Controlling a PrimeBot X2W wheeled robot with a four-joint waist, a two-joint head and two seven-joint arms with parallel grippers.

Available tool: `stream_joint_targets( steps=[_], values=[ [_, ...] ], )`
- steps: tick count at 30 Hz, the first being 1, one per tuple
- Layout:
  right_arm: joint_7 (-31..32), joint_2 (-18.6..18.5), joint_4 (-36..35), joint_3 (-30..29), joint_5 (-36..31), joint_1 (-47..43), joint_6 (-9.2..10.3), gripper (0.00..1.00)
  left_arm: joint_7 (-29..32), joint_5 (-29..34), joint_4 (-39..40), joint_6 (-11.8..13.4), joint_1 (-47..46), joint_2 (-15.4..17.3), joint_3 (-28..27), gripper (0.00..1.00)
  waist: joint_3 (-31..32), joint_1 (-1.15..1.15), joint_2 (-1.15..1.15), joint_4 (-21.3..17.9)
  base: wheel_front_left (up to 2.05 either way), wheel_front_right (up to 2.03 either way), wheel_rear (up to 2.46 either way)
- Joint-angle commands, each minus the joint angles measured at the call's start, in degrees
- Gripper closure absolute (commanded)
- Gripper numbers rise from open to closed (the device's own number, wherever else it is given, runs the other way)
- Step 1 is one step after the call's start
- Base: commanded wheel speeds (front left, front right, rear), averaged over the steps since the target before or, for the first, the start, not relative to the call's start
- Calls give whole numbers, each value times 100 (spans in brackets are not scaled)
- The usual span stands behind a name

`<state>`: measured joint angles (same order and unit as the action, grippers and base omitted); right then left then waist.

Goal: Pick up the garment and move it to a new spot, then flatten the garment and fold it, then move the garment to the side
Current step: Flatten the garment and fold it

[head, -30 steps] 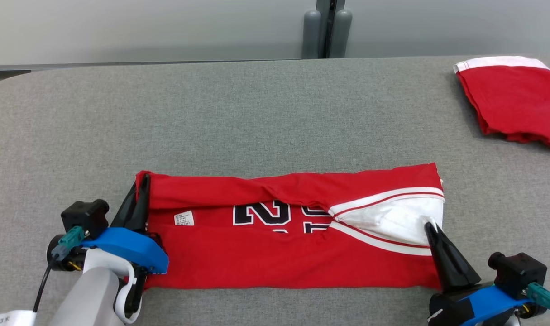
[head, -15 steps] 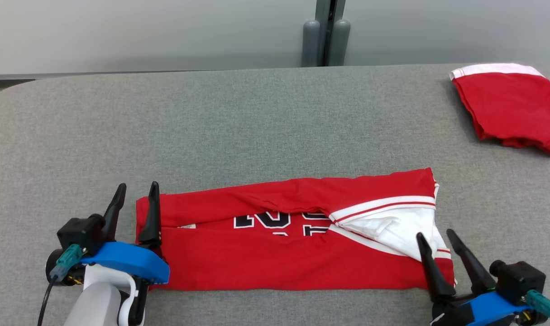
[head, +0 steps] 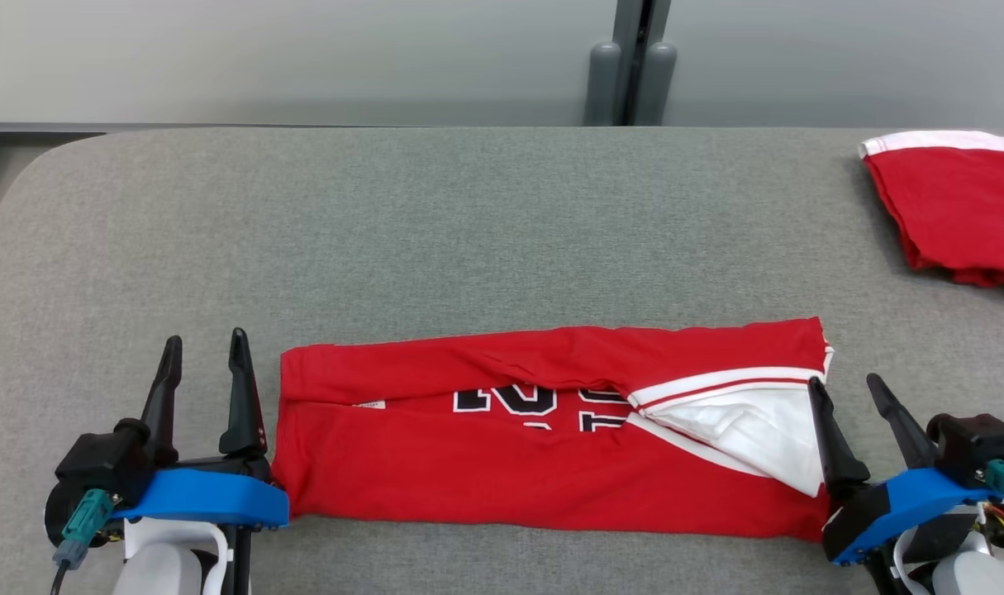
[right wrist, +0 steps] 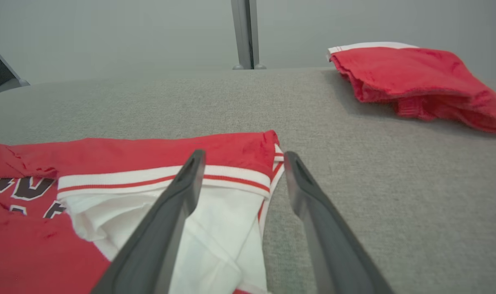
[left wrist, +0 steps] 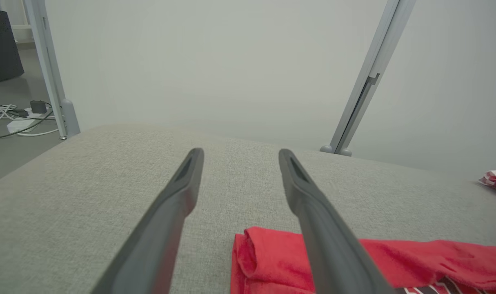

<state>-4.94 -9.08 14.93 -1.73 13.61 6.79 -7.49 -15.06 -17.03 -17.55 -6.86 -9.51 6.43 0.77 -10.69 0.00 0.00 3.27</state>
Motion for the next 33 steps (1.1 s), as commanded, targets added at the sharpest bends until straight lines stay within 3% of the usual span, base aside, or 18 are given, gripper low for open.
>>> stream_joint_targets(
  steps=[1,16,17,18,19,24,33],
  values=[
    [43,25,96,-24,-30,45,-1,0,-14,38,63,-26,35,-33,-50,0,-15,0,0,39,0,0,0],
    [263,256,1694,-70,-270,211,-2,0,-14,368,268,-62,210,-209,-317,0,24,0,0,288,0,0,0],
    [268,278,1767,-16,-256,218,-3,31,-14,384,274,-63,213,-209,-327,0,26,0,0,288,0,0,0],
    [259,305,1809,22,-193,234,-9,71,-14,393,285,-64,220,-211,-329,0,30,0,0,285,0,0,0],
    [234,321,1839,51,-161,239,-9,100,-14,398,294,-65,229,-213,-333,0,34,0,0,276,0,0,0],
    [-13,114,1886,-76,47,389,4,100,-14,502,417,-67,339,-244,-355,0,95,0,0,210,0,0,0],
    [-86,-550,1810,-996,39,419,3,100,-13,601,473,-67,440,-282,-423,0,242,0,0,67,0,0,0]
  ],
)
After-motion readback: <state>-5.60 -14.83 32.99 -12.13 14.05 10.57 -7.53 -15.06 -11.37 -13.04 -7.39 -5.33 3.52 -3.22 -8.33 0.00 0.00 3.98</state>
